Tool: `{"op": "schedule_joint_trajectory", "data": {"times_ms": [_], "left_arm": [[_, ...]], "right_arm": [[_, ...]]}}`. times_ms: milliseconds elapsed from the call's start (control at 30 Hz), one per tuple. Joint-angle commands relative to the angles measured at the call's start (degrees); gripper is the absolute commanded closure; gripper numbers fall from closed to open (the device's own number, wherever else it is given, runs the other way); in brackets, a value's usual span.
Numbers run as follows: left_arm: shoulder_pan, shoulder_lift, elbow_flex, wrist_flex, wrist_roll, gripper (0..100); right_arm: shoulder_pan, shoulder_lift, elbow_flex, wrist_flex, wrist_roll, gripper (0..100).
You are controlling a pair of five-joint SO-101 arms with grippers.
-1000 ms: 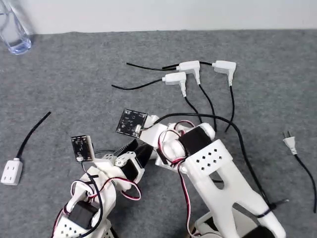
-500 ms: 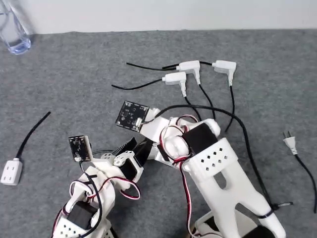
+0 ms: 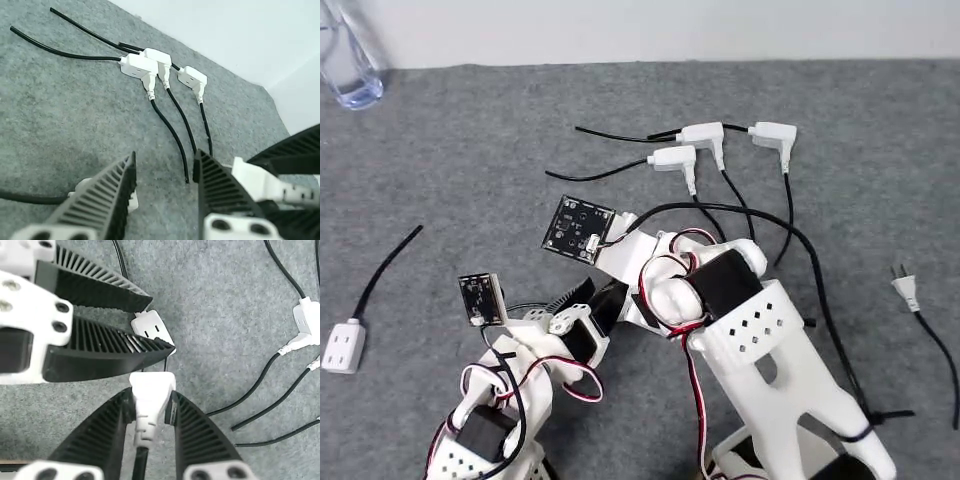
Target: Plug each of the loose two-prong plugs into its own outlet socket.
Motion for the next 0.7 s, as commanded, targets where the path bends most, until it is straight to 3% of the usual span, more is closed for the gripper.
{"op": "schedule_joint_trajectory", "data": {"times_ms": [0, 667], "left_arm": [[0.18, 0.35, -0.4, 0.18, 0.09, 82], [0.18, 0.35, -0.4, 0.26, 0.09, 82]], "right_arm": [[-1.63, -0.4, -4.48, -0.84, -1.93, 98.9], [-1.54, -4.62, -4.66, -1.45, -2.2, 98.9]]}}
